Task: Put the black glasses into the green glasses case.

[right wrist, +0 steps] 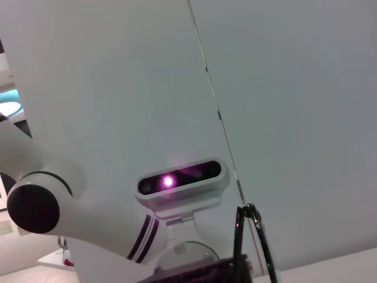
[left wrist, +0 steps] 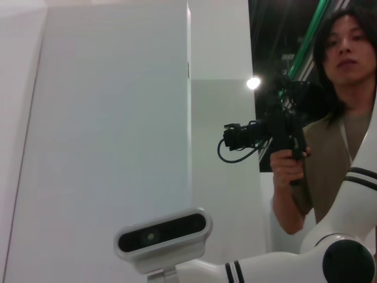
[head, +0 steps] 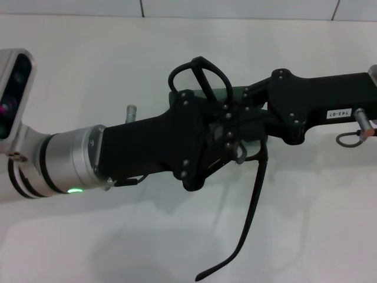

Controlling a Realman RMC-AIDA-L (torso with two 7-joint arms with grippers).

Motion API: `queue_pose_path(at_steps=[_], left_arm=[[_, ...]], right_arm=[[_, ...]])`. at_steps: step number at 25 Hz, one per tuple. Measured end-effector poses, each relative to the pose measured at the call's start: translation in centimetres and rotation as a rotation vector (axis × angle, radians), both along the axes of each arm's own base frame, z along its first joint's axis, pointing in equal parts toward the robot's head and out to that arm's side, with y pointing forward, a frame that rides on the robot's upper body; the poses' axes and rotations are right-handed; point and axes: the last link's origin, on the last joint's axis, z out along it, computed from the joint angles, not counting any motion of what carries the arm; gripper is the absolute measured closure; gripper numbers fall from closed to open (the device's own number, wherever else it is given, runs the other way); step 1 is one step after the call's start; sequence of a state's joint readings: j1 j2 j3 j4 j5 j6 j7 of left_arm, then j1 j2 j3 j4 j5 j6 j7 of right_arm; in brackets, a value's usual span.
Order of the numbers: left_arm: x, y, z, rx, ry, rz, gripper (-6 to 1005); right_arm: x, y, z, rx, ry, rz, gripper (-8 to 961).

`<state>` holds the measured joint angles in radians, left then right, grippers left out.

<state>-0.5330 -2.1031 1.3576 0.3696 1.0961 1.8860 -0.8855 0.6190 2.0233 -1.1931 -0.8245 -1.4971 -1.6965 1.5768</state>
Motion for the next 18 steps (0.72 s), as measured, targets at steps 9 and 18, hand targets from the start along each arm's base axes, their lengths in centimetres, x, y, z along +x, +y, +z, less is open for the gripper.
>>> queue_pose_path(at_steps=[9, 18], left_arm=[[0.0, 0.2, -0.2, 0.001, 0.006, 0.014, 947], [-0.5, -0.4, 0.4, 0.000, -0.014, 0.006, 946]], right_arm=[[-0.1, -0.1, 0.1, -0.006, 0.007, 0.008, 884], [1.1, 0.7, 2.3, 0.089, 0.072, -0.047, 883]])
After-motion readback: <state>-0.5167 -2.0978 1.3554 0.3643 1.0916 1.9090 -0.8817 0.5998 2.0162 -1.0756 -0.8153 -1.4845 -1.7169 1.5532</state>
